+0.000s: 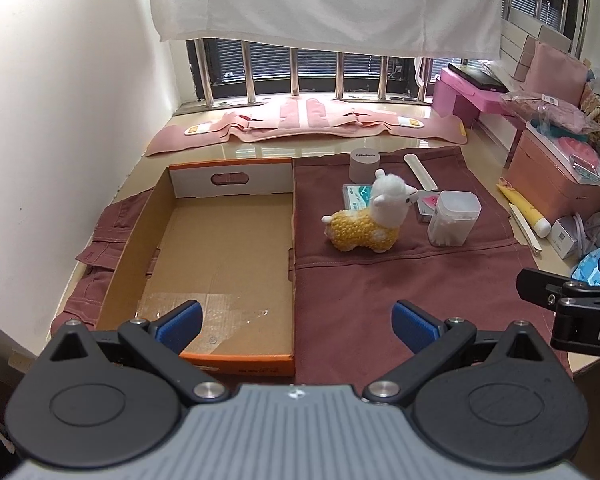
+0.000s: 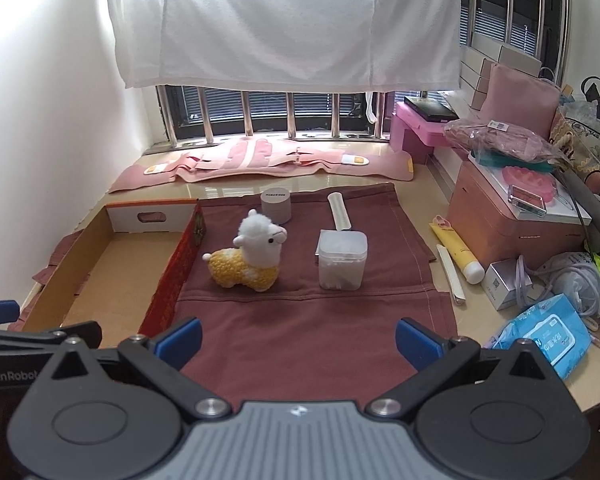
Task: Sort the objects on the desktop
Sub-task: 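Move left tool to the plush alpaca while right tool approaches the clear container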
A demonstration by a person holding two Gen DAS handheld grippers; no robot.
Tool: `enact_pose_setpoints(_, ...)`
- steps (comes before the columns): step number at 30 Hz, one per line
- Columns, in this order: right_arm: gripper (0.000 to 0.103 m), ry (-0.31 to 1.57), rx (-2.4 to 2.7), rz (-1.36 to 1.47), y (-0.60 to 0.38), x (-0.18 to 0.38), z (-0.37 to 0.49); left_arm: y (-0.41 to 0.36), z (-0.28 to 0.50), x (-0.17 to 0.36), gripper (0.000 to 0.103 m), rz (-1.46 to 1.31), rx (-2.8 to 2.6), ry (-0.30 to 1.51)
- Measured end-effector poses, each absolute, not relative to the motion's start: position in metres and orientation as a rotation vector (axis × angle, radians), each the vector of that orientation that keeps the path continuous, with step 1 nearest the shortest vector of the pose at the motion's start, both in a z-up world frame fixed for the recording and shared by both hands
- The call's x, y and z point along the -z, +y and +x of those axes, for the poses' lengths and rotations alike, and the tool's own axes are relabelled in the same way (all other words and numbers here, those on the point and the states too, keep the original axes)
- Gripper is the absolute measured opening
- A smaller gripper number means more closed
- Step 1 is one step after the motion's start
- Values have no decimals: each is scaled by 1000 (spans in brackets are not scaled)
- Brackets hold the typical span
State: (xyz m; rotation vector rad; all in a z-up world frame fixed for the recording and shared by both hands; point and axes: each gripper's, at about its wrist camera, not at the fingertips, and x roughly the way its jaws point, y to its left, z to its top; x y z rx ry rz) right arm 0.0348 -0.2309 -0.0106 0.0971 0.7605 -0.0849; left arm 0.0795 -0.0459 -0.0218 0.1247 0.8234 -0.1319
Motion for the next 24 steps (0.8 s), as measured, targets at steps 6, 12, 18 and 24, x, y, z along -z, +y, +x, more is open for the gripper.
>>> enact_pose_setpoints(6, 103, 767, 81, 88, -250, 17, 54, -67, 100, 28, 103, 139, 136, 828)
enact_pose_setpoints(12, 103, 770, 72, 74, -270, 25, 80, -86, 126, 37, 103, 142, 131, 830)
enact_pose_setpoints(18, 103, 787, 63, 58, -289, 40, 112, -105, 155, 48, 103, 146, 132, 828)
enact_pose_setpoints(24, 103, 797, 42, 49, -306, 56, 142, -127, 183, 63, 103, 158, 126, 845)
